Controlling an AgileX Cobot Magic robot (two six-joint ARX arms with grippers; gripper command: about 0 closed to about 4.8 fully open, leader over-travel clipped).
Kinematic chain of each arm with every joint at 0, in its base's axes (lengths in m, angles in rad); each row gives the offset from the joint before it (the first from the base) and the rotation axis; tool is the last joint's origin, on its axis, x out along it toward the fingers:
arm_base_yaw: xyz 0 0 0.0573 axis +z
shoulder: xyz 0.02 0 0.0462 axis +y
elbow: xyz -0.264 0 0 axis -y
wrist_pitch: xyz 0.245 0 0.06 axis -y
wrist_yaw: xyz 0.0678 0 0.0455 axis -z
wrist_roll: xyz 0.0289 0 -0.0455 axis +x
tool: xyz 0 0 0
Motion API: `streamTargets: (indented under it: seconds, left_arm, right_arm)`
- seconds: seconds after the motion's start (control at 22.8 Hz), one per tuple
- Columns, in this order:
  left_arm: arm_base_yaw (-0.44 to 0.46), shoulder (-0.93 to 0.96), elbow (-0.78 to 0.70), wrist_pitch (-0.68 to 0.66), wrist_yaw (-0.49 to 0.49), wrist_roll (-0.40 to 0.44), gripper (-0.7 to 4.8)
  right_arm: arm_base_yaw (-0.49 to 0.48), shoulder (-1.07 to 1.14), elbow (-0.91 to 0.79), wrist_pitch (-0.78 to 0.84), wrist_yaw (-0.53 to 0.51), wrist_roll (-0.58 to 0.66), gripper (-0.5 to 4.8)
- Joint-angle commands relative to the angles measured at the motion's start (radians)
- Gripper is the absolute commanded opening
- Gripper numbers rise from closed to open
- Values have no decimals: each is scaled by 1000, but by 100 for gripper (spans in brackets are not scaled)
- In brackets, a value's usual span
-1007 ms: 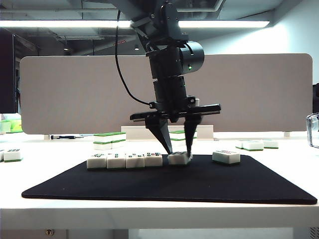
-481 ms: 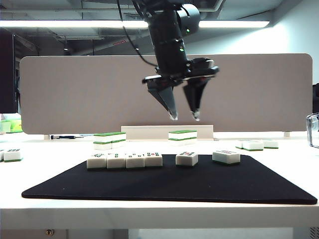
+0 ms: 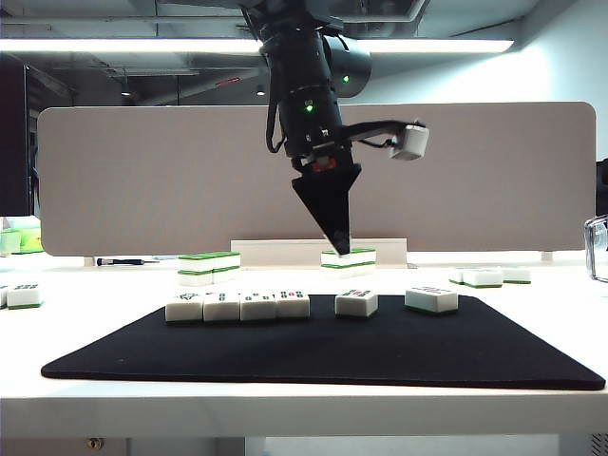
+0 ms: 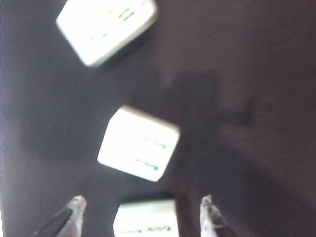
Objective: Align six mahjong tiles in a row on the table.
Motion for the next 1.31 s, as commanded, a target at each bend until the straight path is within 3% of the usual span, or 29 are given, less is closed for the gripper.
streamTargets:
  seconds: [0.04,0.44,0.7,0.83,1.31]
  left_arm:
    - [5,5,3,17,31,121,314]
    - [6,88,3,121,33,140,312]
    - [7,100,3,93,85,140,301]
    - [7,101,3,95,133,140,241]
    - [13,129,3,89,136,136,243]
  right_arm:
    - [2,-11,2,16,-1,0,-1]
    - [1,-11,2,16,11,0,-1]
    - [2,-11,-5,17,35,0,-1]
    - [1,-11,-11,19,35,0,-1]
    - [1,-11,-11,23,35,0,-1]
